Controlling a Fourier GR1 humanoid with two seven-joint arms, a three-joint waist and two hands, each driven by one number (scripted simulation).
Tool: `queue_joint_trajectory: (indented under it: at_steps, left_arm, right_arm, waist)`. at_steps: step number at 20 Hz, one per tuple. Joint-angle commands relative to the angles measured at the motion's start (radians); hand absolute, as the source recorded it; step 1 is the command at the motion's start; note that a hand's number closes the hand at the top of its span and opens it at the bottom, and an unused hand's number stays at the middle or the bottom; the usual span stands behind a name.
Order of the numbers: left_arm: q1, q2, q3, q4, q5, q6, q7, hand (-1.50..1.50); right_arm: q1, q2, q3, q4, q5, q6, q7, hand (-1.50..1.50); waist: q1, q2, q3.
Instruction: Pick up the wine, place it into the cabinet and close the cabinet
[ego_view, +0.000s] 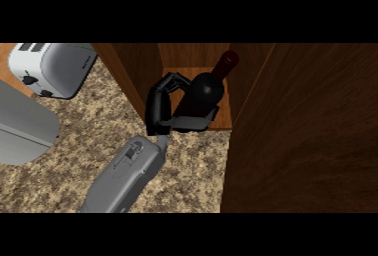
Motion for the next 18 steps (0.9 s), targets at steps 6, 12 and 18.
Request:
queue_joint_trajectory:
  at_steps: [6, 12, 18]
  left_arm:
    - [-0.083, -0.003, 0.115, 0.144, 0.03, -0.118, -0.015, 1.5]
    - [-0.151, -0.003, 0.056, 0.239, 0.085, -0.063, -0.01, 1.5]
    - [-0.354, 0.009, 0.24, 0.486, 0.059, -0.164, -0.037, 1.5]
  right_arm:
    - [-0.002, -0.005, -0.029, -0.11, -0.072, -0.027, 0.081, -1.5]
    - [0.054, 0.023, -0.011, -0.07, -0.085, 0.017, -0.021, -1.5]
    - [0.02, 0.003, -0.026, -0.048, -0.101, 0.021, 0.013, -1.5]
  waist:
    - [0.001, 0.0, 0.0]
    - [-0.011, 0.001, 0.0]
    - [-0.015, 0.006, 0.0]
